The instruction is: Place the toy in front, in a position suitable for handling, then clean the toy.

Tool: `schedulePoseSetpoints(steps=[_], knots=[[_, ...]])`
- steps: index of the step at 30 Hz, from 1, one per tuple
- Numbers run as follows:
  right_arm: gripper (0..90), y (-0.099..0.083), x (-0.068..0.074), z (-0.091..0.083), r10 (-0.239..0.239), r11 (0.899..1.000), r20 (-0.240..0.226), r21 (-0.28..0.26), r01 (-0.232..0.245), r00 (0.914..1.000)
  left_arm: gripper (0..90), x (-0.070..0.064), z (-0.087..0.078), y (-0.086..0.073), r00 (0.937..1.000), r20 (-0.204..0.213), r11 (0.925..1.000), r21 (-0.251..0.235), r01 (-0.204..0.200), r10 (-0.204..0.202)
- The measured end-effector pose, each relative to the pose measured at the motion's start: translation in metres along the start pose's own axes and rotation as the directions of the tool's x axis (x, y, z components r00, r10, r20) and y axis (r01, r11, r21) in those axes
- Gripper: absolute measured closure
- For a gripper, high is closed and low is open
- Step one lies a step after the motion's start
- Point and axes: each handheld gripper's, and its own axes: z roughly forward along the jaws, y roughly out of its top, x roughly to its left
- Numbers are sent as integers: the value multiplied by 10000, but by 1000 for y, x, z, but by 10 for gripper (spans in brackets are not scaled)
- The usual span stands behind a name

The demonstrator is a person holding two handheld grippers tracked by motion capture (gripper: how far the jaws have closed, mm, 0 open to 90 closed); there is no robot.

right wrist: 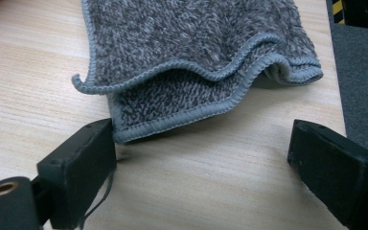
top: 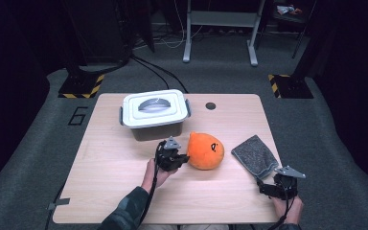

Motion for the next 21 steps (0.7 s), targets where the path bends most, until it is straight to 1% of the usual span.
schedulePoseSetpoints(steps=[1,2,3,4,5,6,7,9,12,13,15,18,20,21], knots=[[87,0,0,0,-26,10000,18,-52,27,10000,848,-1,0,0,10000,-43,10000,23,12,-12],[84,0,1,-1,-32,10000,44,-52,33,10000,849,-2,0,0,10000,16,10000,-24,1,-1],[81,0,0,-1,-160,9999,-13,-44,160,9999,849,-2,0,0,10000,13,10000,-66,40,-40],[77,0,1,-2,-124,9999,-73,-51,124,9999,849,-4,0,1,10000,-41,9999,-79,90,-90],[75,1,1,-3,-39,9999,-102,-122,38,9999,849,-4,-1,1,10000,0,9999,-84,99,-99],[76,1,2,-6,-68,9999,-156,-148,66,9999,849,-4,-1,1,10000,45,9999,-109,66,-66],[71,3,3,-8,-66,9998,-89,-175,64,9999,849,-5,-1,1,10000,49,9999,-147,73,-73],[69,8,5,-14,-46,9997,-128,-257,42,9999,848,-5,-1,0,9999,89,9998,-176,64,-63],[69,18,8,-21,-164,9991,-115,-396,160,9998,848,-7,-2,0,9998,169,9998,-201,72,-69],[69,24,10,-23,-194,9991,-81,-391,191,9998,848,-8,-2,0,9999,164,9998,-192,35,-31],[69,34,12,-25,-389,9985,-13,-397,388,9992,847,-8,-2,1,9998,167,9998,-194,54,-51],[65,48,14,-22,-527,9981,-20,-311,527,9986,845,-8,-2,1,9999,149,9998,-196,73,-70],[62,59,15,-16,-569,9983,42,-112,569,9984,844,-8,-2,1,9998,141,9997,-215,105,-102],[62,61,14,-14,-671,9977,41,-48,671,9977,844,-8,-2,1,9999,86,9997,-234,111,-109]])
